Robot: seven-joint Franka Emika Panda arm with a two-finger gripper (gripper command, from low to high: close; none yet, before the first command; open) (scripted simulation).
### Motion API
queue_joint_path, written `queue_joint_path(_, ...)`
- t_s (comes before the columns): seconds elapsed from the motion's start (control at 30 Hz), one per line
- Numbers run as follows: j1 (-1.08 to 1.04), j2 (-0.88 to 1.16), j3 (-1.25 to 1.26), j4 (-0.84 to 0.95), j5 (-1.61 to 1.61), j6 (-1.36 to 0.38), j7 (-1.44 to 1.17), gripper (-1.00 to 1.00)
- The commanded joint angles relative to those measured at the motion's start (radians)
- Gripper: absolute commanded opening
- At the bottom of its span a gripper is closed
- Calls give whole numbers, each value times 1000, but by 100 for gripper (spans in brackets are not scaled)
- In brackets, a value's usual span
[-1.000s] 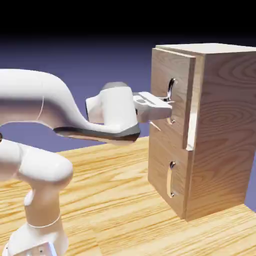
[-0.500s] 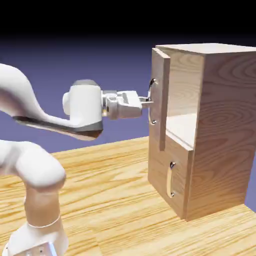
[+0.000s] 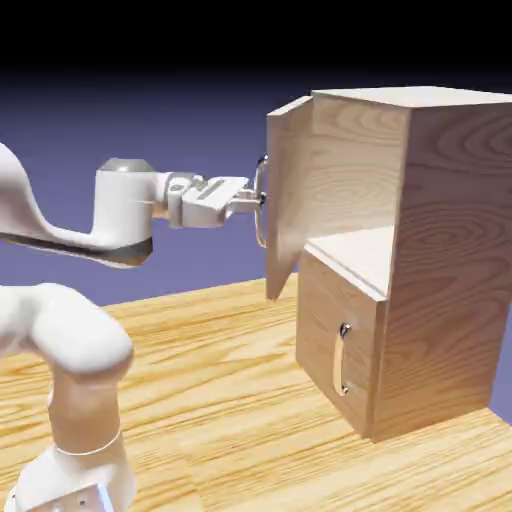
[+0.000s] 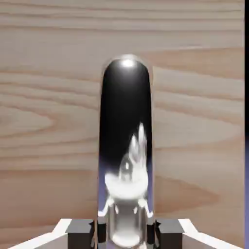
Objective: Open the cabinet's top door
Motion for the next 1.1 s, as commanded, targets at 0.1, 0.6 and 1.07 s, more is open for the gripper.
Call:
queue_joint_path(0.1, -13, 83, 145, 76, 157, -163, 11, -100)
queue_joint_path(0.6, -372, 521, 689, 565, 493, -784, 145, -100)
queue_joint_path(1.07, -868, 667, 1176, 857, 576, -1049, 220, -100)
